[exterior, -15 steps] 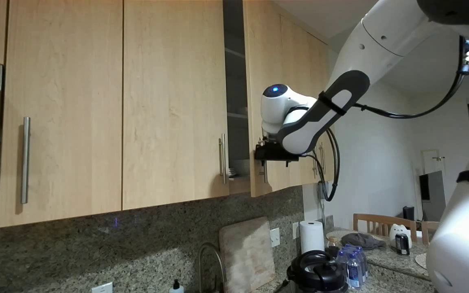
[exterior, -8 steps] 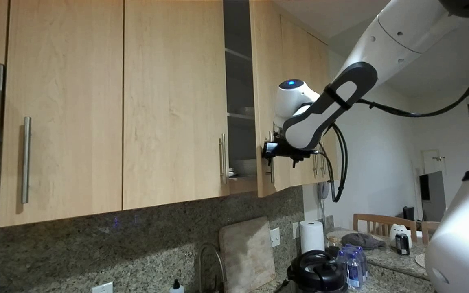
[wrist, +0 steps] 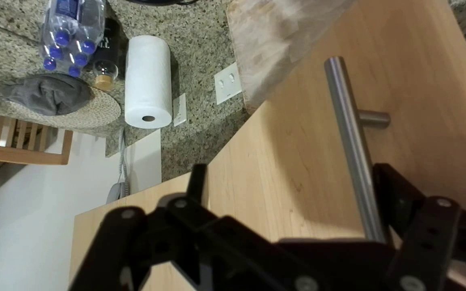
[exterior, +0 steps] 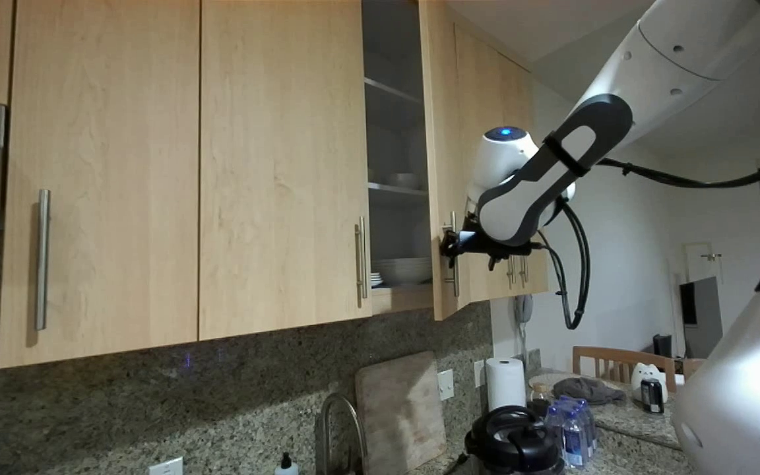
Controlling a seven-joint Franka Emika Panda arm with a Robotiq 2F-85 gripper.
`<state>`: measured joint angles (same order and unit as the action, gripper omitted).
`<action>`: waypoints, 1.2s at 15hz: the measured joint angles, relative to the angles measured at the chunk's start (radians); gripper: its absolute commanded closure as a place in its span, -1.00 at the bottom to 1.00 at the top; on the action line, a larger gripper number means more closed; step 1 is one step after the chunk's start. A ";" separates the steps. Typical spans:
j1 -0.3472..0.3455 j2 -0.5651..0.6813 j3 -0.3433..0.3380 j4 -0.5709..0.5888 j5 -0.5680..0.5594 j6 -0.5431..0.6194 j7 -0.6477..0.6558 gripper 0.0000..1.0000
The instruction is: Open the right upper cabinet door
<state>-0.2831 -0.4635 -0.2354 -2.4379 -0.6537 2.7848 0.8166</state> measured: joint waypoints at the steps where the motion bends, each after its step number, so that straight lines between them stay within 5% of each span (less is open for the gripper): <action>1: -0.013 -0.007 0.000 -0.013 0.015 0.019 -0.030 -1.00; 9: 0.062 -0.082 -0.170 -0.085 0.062 0.105 -0.284 -1.00; 18: 0.037 -0.101 -0.185 -0.098 0.373 0.108 -0.735 -1.00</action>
<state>-0.2462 -0.5647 -0.4206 -2.5360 -0.2811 2.8925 0.0817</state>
